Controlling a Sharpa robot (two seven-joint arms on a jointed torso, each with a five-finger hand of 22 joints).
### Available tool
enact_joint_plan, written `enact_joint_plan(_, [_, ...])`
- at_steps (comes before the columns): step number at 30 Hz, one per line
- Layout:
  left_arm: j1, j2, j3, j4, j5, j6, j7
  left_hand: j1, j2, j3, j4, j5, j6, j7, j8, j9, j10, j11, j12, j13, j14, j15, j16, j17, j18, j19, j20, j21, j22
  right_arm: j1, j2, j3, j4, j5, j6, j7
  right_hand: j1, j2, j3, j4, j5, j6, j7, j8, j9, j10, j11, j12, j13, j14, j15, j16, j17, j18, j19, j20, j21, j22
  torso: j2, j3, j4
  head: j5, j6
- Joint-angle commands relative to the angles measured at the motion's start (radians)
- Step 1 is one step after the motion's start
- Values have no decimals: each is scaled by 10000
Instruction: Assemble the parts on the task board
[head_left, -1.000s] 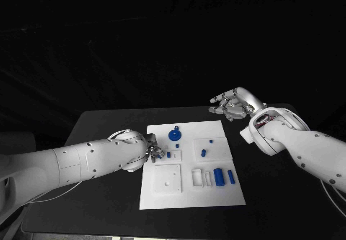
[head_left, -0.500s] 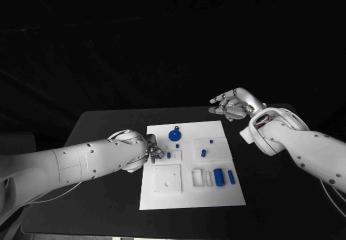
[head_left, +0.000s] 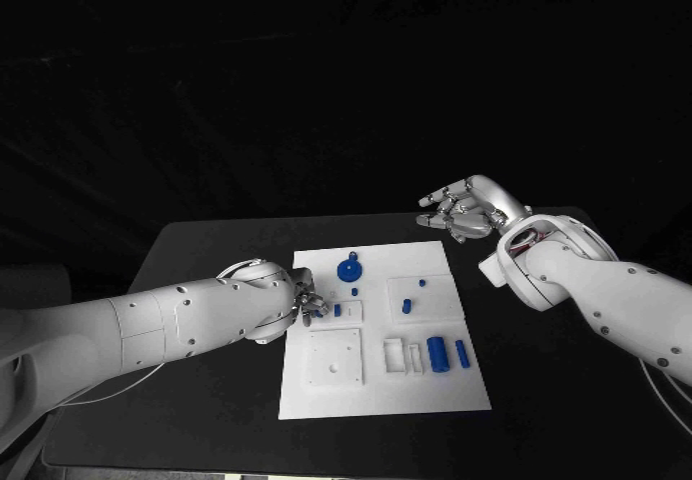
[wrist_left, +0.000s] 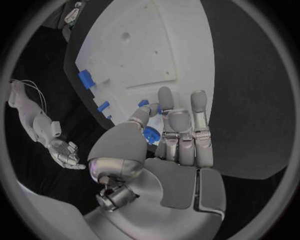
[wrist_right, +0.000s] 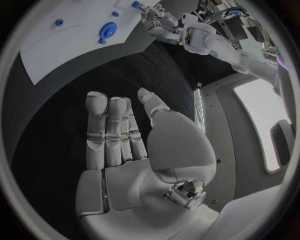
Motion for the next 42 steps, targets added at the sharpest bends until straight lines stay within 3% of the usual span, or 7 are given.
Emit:
enact_joint_plan(1, [-25, 82, -13, -3, -57, 307, 10, 121, 27, 541, -546, -50, 607, -660, -34, -19, 406, -61, -51, -11, -10, -24, -63, 10, -8, -19, -15, 32, 175, 1, 13, 6, 5, -10, 154, 53, 12, -111, 43, -11, 39, 67, 9, -44, 2, 44, -35, 60, -14, 16, 3, 56, -5, 161, 55, -26, 31, 583, -3, 0, 4, -13, -9])
enact_joint_plan(19, [-103, 218, -95, -97, -163, 534, -39, 149, -62, 356, -486, -329, 590, -644, -223, -240, 407, -33, -91, -24, -21, -12, -87, -12, -22, -25, 5, -11, 160, 1, 7, 5, 6, -8, 173, 60, 15, -117, 39, -3, 45, 56, 12, -45, 2, 36, -31, 57, -22, 8, 6, 52, -3, 160, 39, -23, 38, 581, -7, 1, 7, -42, -26])
enact_joint_plan(20, [-104, 220, -95, -103, -152, 521, -29, 196, -21, 300, -456, -921, 557, -615, -389, -424, 399, -32, -102, -28, -29, -1, -102, -21, -34, -24, 12, -29, 150, 1, 7, 5, 4, -6, 174, 61, 1, -117, 31, 10, 48, 47, 14, -46, 1, 36, -30, 57, -23, 7, 6, 51, -3, 162, 37, -23, 29, 579, -8, 1, 5, -43, -25])
enact_joint_plan(21, [-105, 220, -95, -109, -141, 503, -21, 278, -8, 224, -456, -1041, 659, -582, -629, -856, 396, -6, -132, -37, -31, 15, -120, -38, -40, -21, 21, -65, 140, 1, 7, 5, 1, -3, 174, 62, 1, -117, 31, 10, 48, 47, 14, -46, 1, 36, -30, 57, -23, 7, 6, 51, -3, 162, 37, -23, 29, 579, -6, 0, 4, -42, -24])
enact_joint_plan(26, [-107, 201, -95, -138, -111, 398, -6, 375, -114, -237, -273, -1061, 485, -488, -1031, -1922, 364, 33, -291, -75, -50, 63, -199, -109, -35, 1, 72, -194, 127, 1, 6, 5, -11, 9, 170, 65, -10, -121, 24, 19, 55, 34, 16, -48, 0, 32, -28, 55, -24, 3, 9, 48, -5, 164, 35, -22, 9, 574, -5, -1, 5, -43, -16])
enact_joint_plan(33, [-108, 113, -93, -157, -95, 269, -30, 541, -692, -1197, 568, -1241, 424, -419, -1233, -3572, 196, 70, -438, -34, -101, 119, -260, -171, -58, 75, 124, -466, 102, 0, -4, 5, -17, 22, 161, 70, -24, -129, 12, 31, 61, 20, 20, -47, 0, 30, -25, 54, -26, 1, 10, 46, -6, 164, 32, -21, 3, 572, -3, -6, 4, -44, 7])
enact_joint_plan(42, [-108, -2, -90, -107, -60, 253, -11, 719, -1216, -1551, 1118, -1517, 258, -315, -1080, -4302, 64, 104, -510, -23, -150, 155, -302, -199, -67, 111, 154, -648, 131, 0, -6, 5, -22, 27, 148, 75, -13, -143, -11, 44, 82, -20, 28, -48, 0, 27, -20, 50, -31, -2, 14, 41, -10, 169, 27, -17, -34, 565, -4, -11, 5, -53, 17])
